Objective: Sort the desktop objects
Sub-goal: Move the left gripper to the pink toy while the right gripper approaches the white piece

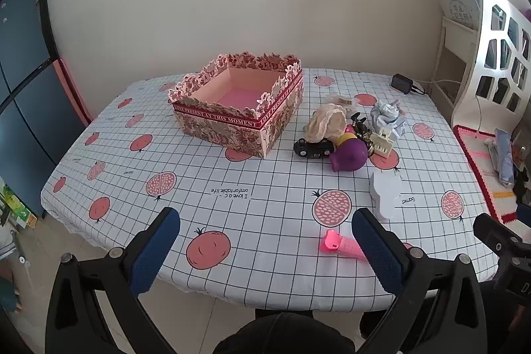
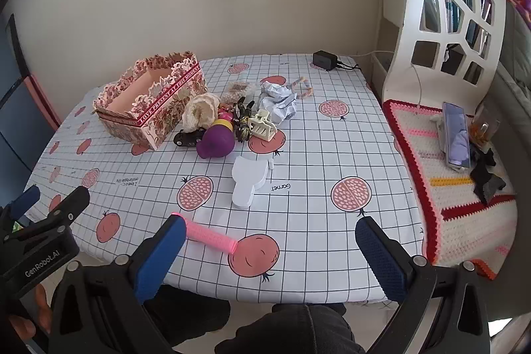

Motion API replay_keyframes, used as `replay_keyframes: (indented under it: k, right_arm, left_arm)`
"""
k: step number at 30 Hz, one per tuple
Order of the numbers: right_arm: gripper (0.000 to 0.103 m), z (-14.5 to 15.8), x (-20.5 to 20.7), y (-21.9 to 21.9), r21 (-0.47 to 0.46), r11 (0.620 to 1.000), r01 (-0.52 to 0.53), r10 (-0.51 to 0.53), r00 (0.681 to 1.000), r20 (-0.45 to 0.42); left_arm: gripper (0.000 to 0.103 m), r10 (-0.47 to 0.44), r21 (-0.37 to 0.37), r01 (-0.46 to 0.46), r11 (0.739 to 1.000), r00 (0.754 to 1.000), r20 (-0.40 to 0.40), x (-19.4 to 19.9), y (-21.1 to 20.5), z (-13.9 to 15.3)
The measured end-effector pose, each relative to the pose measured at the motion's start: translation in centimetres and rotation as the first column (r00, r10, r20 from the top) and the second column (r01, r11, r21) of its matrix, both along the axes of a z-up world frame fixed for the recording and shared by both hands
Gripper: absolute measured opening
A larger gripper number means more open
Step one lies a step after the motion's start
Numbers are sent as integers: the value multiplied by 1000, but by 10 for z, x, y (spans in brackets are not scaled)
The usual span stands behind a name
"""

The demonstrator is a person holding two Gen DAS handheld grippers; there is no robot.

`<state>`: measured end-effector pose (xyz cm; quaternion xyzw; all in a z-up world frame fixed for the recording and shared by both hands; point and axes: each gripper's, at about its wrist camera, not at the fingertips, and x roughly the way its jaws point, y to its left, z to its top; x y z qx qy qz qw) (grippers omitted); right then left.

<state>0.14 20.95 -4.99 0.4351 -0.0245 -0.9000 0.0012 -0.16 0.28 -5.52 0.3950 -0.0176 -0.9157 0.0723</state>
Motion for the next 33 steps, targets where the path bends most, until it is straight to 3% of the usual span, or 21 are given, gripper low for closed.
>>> replay_keyframes:
  k: [33]
  right_arm:
    - [103, -4, -4, -2, -7, 1000, 8, -8, 1000, 23]
  left_arm:
    - [103, -4, -37, 6, 999, 999, 51, -2, 8, -12]
